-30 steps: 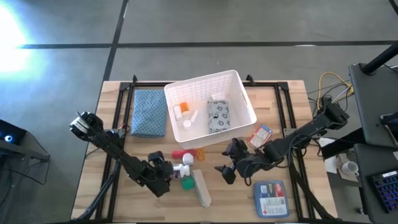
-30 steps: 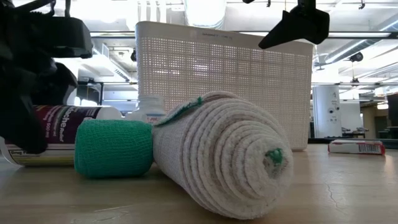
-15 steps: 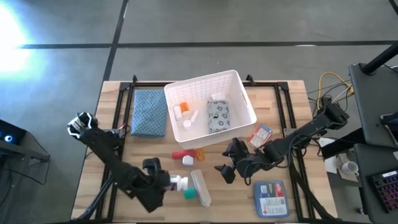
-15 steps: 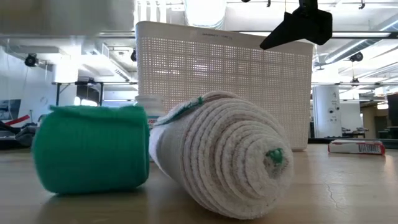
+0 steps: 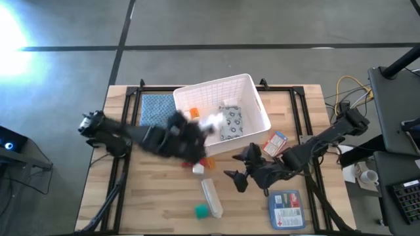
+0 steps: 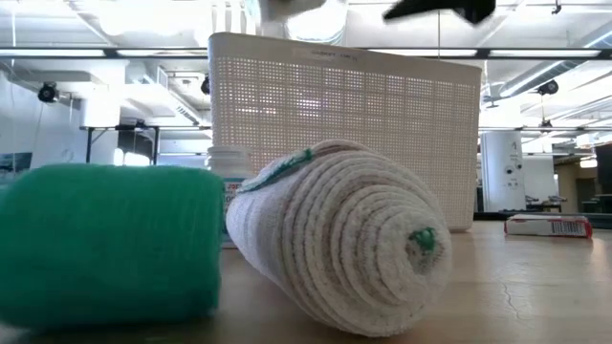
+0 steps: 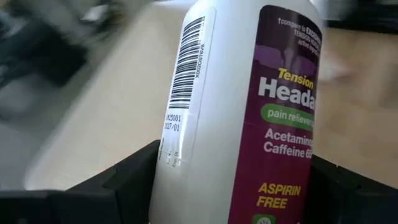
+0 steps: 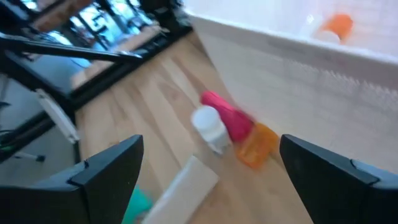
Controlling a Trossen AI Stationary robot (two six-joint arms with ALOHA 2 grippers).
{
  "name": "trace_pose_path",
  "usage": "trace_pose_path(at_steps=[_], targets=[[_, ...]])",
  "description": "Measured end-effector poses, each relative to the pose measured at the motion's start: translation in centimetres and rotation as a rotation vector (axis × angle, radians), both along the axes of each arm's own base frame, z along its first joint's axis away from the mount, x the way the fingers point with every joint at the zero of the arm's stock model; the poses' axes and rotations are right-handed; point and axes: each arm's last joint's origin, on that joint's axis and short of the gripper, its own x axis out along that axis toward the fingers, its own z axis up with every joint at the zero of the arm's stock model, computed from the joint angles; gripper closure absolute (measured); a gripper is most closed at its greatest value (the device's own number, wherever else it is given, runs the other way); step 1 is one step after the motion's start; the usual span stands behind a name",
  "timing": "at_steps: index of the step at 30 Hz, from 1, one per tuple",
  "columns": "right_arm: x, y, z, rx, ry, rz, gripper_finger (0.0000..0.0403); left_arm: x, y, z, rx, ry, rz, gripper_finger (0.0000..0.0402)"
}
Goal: Pick & place medical supplies in basket/bin
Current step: Put the violet pill bottle into the white bin, then put the green bandage into the white bin
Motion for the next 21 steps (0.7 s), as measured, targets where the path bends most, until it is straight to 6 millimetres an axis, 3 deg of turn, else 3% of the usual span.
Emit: trace_pose_path(at_steps=[4, 7, 10, 16, 21], targets=[[-0.1, 0.8, 1.8, 0.000, -0.029, 0.032, 0.0038, 1.7, 5.8, -0.6, -0.069, 0.031, 0.026, 0.0120], [-0.6, 1.3, 2.4, 0.007, -0.017, 0.038, 0.0038, 2.0, 7.4, -0.8, -0.137, 0.037, 0.008, 0.0097], [-1.3, 1.9, 2.4, 0.011, -0.003, 0.024, 0.0038, 1.9, 7.8, -0.9, -0.114, 0.073, -0.013, 0.0069], [-2.4, 2.3, 1.5, 0.005, 0.048, -0.025, 0.0038, 0.6, 5.6, -0.4, -0.094, 0.137, -0.099, 0.0040], [-2.7, 2.0, 0.7, 0.000, 0.092, -0.045, 0.0038, -1.4, 0.4, -0.2, -0.298, 0.170, -0.293, 0.0039]])
